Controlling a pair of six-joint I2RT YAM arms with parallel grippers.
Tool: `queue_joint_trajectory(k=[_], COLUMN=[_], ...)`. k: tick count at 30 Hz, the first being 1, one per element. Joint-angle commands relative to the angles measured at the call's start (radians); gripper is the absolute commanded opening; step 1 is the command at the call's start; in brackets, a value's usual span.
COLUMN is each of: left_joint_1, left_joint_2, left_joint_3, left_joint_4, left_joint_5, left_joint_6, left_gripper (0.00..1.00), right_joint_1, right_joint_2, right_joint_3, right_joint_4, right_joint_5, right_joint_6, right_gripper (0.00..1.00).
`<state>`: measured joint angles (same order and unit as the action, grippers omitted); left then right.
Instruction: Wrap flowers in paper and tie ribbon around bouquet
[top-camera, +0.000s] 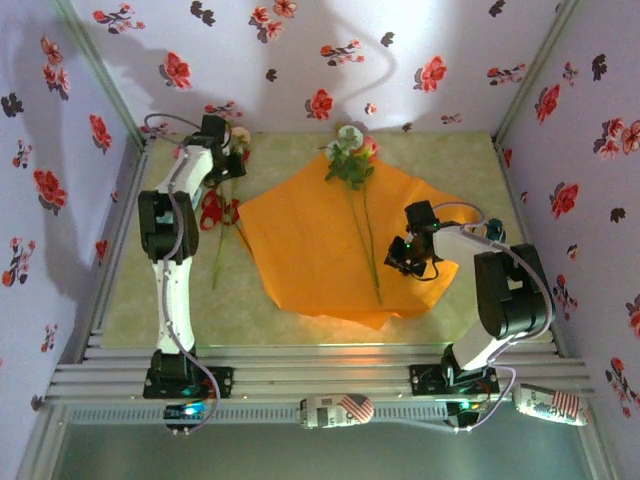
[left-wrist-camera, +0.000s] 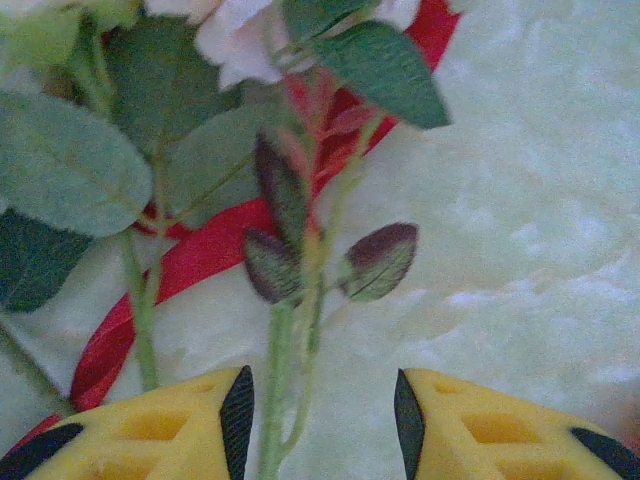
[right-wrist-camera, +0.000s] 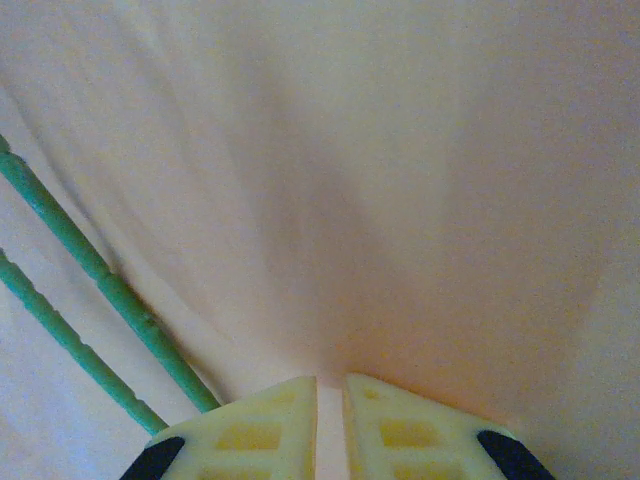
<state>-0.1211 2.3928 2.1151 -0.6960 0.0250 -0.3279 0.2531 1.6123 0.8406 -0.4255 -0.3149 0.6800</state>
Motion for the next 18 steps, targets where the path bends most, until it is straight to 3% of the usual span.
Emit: queue_joint_trajectory(k=[1,5,11,16,18], left_joint_1=[-0.006,-0.006,-0.011,-0.013,-0.017], left_joint_2=[0.057,0.098,0.127,0.132,0.119], left_joint_3=[0.049,0.086,0.109,0.098,0.095], left_joint_4=[0.018,-0.028,-0.062,-0.077,-0.076], left_joint_5=[-0.088,-0.148,-0.127,-0.093,-0.093], left_joint_6=[0.046,0.024,0.013,0.007,0.016], left_gripper=[0.43,0.41,0.41,0.29,0.18], right_joint_1=[-0.004,-0.005,-0.005,-0.004,-0.004], right_joint_2=[0.009,0.008,0.018,0.016,-0.003], right_joint_3=[0.03,0.034,0.037,0.049,0.062], right_joint_4=[-0.043,-0.051,-0.055,-0.066,-0.088], right_joint_5=[0.012,0.011,0.01,0.007,-0.001], right_joint_6=[-0.02,-0.02,-0.023,-0.029,-0.039], right_gripper=[0.16,0.16,0.16,0.16,0.16])
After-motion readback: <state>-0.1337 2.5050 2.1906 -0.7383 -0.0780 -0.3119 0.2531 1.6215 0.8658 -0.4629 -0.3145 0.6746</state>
